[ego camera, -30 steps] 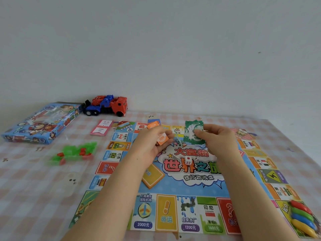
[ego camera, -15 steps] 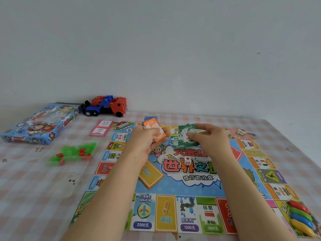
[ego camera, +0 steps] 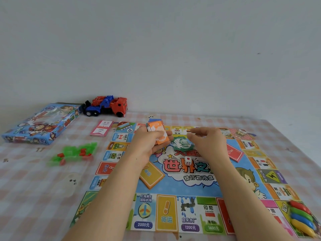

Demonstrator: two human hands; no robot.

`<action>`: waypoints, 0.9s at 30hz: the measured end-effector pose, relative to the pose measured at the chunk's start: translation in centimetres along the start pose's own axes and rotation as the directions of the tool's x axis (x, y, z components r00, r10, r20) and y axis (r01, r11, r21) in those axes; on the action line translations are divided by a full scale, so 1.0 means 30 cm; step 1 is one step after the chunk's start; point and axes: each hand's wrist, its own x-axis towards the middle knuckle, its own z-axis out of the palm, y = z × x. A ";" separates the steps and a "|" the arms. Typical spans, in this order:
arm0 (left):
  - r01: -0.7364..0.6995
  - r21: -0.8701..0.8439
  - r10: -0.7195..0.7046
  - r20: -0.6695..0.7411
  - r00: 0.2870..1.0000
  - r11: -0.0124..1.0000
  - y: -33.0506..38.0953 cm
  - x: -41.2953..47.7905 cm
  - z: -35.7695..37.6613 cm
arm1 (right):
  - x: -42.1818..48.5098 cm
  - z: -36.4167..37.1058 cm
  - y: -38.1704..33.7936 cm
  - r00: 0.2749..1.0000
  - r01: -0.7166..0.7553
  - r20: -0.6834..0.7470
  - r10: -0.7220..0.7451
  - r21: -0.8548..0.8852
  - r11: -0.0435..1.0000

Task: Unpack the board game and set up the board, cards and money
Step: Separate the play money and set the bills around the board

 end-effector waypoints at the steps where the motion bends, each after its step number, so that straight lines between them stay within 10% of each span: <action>1: -0.002 0.011 0.002 0.012 1.000 1.000 0.001 -0.003 -0.001 | 0.001 -0.005 -0.001 1.000 -0.005 -0.013 0.006 0.028 1.000; 13: -0.071 0.236 0.044 0.115 0.992 0.969 0.017 -0.033 0.014 | -0.043 -0.026 -0.070 0.992 0.042 0.102 -0.077 0.306 0.951; 27: -0.024 0.122 0.011 0.102 0.995 0.992 0.016 -0.032 0.020 | -0.043 -0.036 -0.070 0.985 -0.122 0.167 0.052 0.440 0.890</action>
